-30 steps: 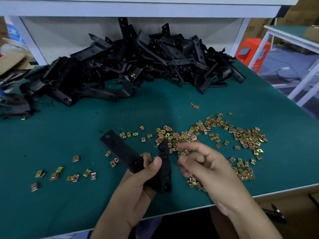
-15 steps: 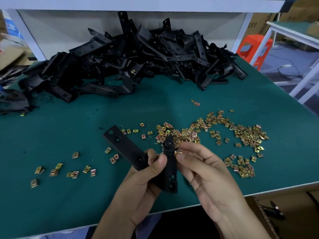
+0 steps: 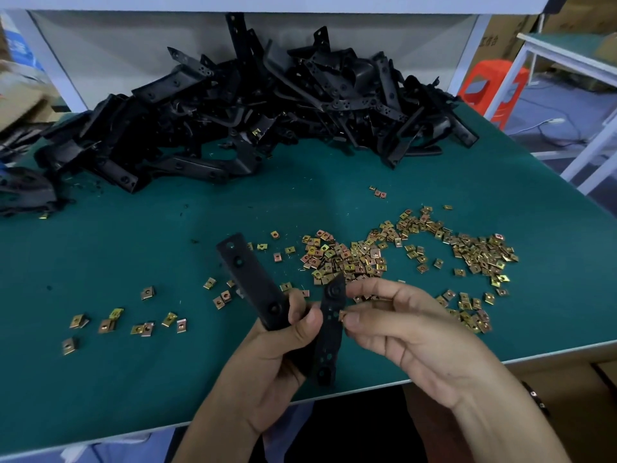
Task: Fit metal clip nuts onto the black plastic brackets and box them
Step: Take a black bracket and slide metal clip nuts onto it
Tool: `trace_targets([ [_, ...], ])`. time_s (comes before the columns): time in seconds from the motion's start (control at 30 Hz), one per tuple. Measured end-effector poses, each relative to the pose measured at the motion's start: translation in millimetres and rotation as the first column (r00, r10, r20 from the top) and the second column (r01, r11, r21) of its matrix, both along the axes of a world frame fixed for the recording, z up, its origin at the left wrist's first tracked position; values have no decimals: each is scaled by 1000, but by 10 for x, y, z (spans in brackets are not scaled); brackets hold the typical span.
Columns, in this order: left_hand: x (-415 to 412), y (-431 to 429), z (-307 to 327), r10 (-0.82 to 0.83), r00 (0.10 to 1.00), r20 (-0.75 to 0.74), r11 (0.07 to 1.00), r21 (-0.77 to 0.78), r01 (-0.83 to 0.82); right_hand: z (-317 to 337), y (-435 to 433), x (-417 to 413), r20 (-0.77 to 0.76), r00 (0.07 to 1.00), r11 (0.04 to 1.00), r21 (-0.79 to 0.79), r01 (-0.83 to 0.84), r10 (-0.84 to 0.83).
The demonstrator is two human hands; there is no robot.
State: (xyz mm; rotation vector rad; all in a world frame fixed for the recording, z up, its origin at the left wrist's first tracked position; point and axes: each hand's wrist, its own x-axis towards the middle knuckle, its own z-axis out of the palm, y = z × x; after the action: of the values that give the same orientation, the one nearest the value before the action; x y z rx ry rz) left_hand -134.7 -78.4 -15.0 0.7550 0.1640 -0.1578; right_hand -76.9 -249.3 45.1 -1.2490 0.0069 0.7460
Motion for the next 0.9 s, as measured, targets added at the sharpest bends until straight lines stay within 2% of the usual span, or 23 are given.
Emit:
trace_targets([
  [0.07,-6,-18,-14,2,1000,-11,1000,-5,-2,-14,-5,0,3,1000,1000,-9,3,-3],
  [0.23,8,-26,-54,-50,999,-7,999,12,50,-121,66,-83,-30,991,991,36,130,-129],
  [0.4,-19,-64,-100,-36,999,-39,998,-46,34,-178,128,-132,-20,982,982,-1,187,-187],
  [0.5,-6,-41,-122,1,997,-79,1000,-11,-2,-198,140,-147,17,982,980,-65,189,-188],
  [0.6,6,-49,-136,35,994,-103,999,4,-35,-226,156,-154,107,974,960,-179,216,-199],
  [0.7,10,-71,-172,57,988,-141,998,-30,-62,-250,155,-138,188,969,960,-200,198,-160],
  [0.8,29,-43,-221,114,972,-204,991,-42,-125,-259,2,-55,366,919,935,-252,249,-146],
  [0.87,42,1,-246,137,971,-198,985,-77,-155,-292,-241,64,575,804,822,-378,427,-153],
  [0.9,48,19,-251,138,974,-180,983,-99,-158,-311,-392,131,667,739,706,-480,520,-91],
])
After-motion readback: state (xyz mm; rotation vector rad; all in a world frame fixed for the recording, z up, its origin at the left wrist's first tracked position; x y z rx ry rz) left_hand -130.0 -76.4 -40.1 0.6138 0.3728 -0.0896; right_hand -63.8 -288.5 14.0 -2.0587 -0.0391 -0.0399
